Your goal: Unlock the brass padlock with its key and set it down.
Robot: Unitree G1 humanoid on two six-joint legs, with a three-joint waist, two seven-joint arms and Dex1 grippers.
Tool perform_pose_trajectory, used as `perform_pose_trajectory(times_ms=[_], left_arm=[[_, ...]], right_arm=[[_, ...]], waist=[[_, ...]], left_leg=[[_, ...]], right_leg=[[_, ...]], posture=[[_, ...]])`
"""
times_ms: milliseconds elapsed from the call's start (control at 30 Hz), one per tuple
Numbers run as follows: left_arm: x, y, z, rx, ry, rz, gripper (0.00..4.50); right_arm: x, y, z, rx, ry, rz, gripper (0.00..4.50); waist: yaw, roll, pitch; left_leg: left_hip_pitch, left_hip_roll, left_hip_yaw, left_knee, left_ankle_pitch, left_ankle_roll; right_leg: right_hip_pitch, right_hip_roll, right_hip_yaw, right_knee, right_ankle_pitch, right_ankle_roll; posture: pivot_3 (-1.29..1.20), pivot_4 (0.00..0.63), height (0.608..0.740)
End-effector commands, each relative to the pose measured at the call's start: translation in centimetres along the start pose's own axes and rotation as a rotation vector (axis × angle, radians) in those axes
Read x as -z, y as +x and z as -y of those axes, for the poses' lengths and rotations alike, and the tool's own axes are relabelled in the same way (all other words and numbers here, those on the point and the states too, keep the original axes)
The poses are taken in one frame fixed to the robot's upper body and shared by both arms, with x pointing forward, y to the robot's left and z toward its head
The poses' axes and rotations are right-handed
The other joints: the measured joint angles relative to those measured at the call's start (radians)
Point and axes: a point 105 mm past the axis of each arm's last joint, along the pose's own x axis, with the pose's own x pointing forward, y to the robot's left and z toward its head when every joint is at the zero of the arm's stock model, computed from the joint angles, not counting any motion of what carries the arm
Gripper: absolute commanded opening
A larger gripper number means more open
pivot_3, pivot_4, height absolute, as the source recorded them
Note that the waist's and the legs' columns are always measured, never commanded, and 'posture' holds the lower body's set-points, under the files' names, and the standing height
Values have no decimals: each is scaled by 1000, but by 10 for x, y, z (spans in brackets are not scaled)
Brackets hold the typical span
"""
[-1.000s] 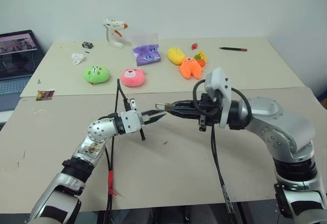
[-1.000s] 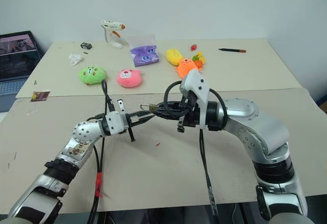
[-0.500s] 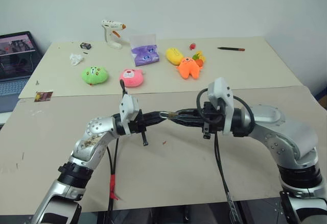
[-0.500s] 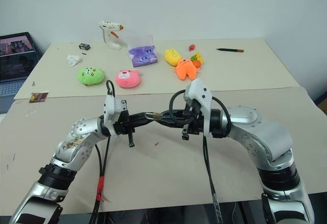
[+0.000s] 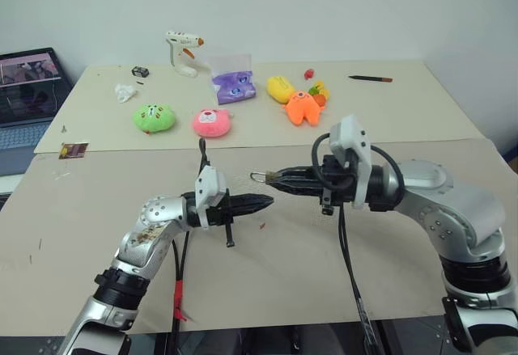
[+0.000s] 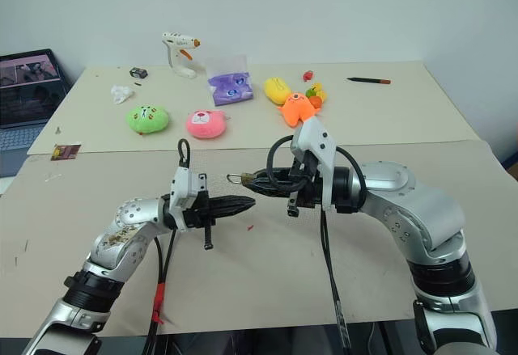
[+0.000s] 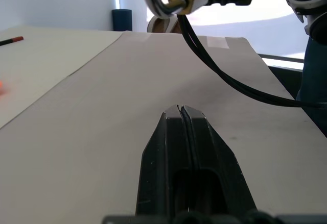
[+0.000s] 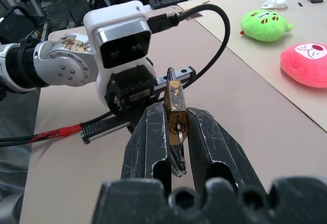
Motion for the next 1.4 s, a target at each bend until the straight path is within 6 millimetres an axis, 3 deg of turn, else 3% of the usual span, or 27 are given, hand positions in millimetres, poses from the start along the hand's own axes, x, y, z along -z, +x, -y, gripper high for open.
perform_pose_trajectory(times_ms=[33,333,800,1400], left_arm=[[-8,-3,-11,-49,38,9,42],[-17,2,-16,-66,-9,47,42],[-40,3,8,53,-153,93,42],[-34,-1,21,90,-210,62,42]], right_arm=[[-10,-5,-9,-37,-28,21,117],[-5,-6,-12,-49,-17,-3,117],[11,-6,-3,-22,-23,-38,117],[9,-8,7,-3,-54,-37,117]], waist=[[0,0,0],[7,0,0],[7,0,0],[9,0,0]], left_leg=[[0,0,0,0,0,0],[0,0,0,0,0,0],[0,0,0,0,0,0],[0,0,0,-1,0,0]], right_leg=[[0,0,0,0,0,0],[0,0,0,0,0,0],[0,0,0,0,0,0],[0,0,0,-1,0,0]], posture=[[0,150,740],[0,150,740],[0,150,740],[0,150,740]])
